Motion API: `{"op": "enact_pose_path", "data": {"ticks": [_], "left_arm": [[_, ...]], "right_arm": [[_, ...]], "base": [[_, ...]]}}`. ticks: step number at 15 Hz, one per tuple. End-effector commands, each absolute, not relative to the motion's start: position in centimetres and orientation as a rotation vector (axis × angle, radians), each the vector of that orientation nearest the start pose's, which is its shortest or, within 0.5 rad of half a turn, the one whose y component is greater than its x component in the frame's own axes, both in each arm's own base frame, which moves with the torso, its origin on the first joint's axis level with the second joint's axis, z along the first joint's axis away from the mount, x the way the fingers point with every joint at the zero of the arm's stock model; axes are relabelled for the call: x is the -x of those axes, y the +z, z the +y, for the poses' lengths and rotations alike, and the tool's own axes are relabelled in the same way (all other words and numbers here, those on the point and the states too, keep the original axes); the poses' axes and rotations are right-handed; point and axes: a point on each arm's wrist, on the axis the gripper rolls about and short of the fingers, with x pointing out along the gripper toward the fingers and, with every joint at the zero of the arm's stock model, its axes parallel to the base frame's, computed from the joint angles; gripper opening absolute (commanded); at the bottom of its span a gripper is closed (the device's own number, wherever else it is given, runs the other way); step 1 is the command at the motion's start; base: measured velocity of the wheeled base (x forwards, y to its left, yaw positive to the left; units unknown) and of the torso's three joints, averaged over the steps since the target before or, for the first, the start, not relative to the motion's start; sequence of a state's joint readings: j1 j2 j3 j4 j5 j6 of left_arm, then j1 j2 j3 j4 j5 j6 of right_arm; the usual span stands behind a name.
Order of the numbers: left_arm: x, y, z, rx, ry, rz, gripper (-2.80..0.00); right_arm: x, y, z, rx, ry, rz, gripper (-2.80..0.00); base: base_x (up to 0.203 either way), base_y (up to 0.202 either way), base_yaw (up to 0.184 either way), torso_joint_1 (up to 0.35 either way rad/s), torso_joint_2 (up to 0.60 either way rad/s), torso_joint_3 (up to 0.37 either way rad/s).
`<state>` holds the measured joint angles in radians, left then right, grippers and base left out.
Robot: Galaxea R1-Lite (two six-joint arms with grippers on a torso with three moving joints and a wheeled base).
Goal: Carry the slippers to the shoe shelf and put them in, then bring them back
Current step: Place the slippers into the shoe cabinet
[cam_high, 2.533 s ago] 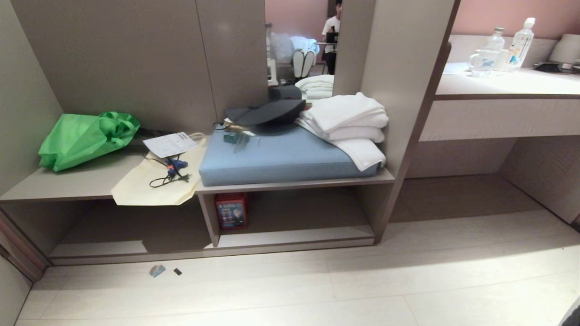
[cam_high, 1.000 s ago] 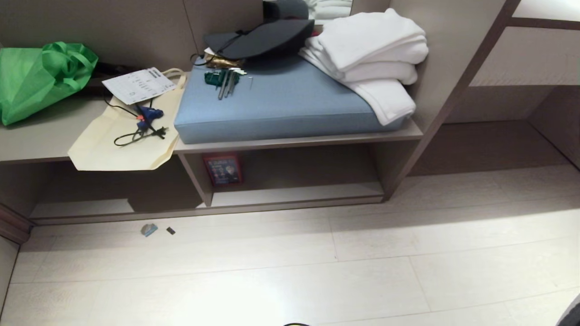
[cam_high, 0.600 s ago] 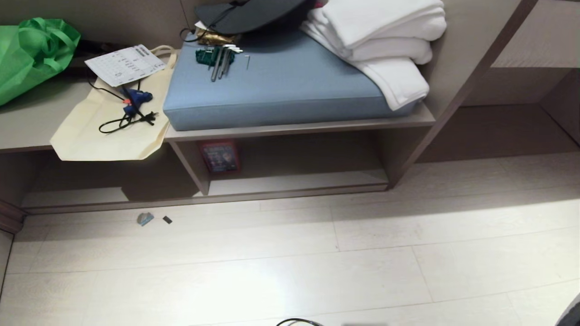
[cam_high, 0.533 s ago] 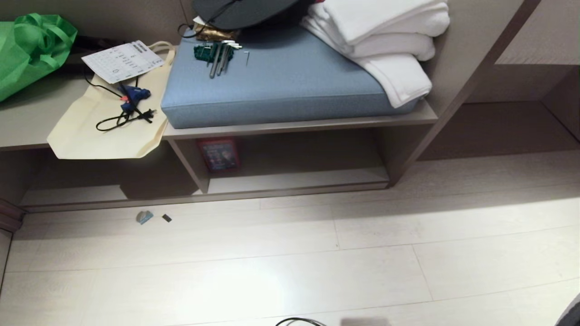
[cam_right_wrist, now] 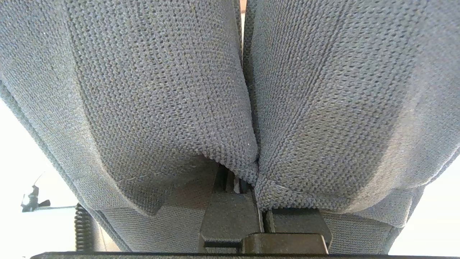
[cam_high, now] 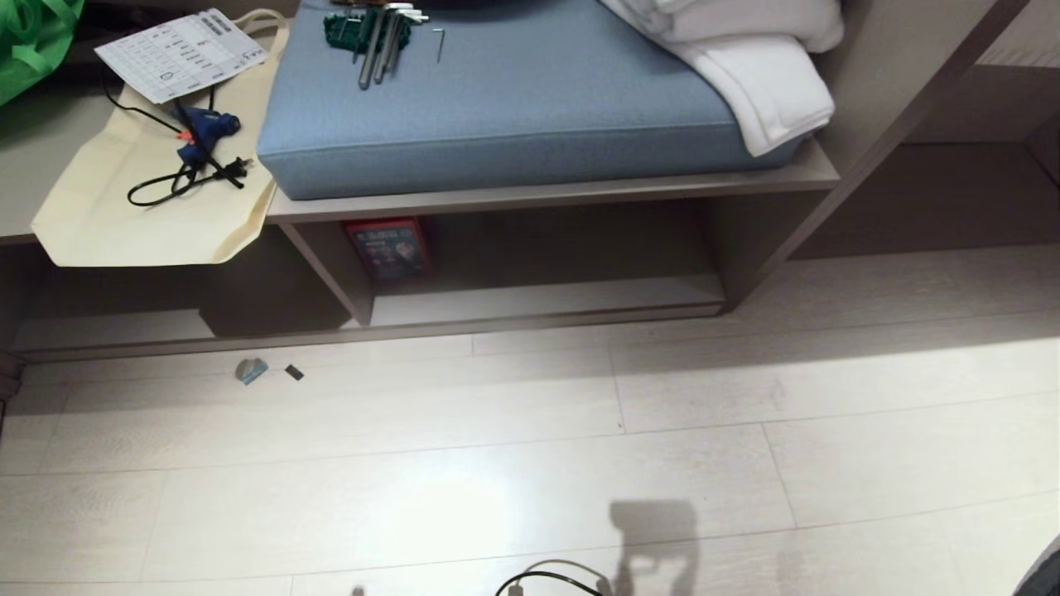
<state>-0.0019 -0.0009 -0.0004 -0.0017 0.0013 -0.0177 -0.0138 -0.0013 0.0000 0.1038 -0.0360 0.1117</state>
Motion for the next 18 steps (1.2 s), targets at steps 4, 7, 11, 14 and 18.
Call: {"op": "enact_pose_path", "data": {"ticks": [4,7,11,14,18], "left_arm": [[2.29,7.56,0.01,0.018,-0.001,-0.003,-2.80],[2.30,7.60,0.01,0.018,0.000,-0.004,-2.80],[2.30,7.57,0.01,0.018,0.000,-0.004,-2.80],[2.29,7.56,0.01,0.018,0.000,-0.002,-2.80],[2.30,7.58,0.01,0.018,-0.001,-0.004,-2.80]], "right_arm": [[2.36,6.47,-0.05,-0.109,-0.057,0.098,-2.80],[2.35,6.44,-0.05,-0.109,-0.056,0.100,-2.80],[2.36,6.47,-0.05,-0.109,-0.056,0.098,-2.80],[2.36,6.47,-0.05,-0.108,-0.056,0.098,-2.80],[2.36,6.47,-0.05,-0.109,-0.056,0.098,-2.80]], "base": [[0.000,0.000,0.000,0.003,0.00,-0.197],[0.000,0.000,0.000,0.004,0.00,-0.198],[0.000,0.000,0.000,0.003,0.00,-0.199],[0.000,0.000,0.000,0.005,0.00,-0.202],[0.000,0.000,0.000,0.002,0.00,-0.195]]}}
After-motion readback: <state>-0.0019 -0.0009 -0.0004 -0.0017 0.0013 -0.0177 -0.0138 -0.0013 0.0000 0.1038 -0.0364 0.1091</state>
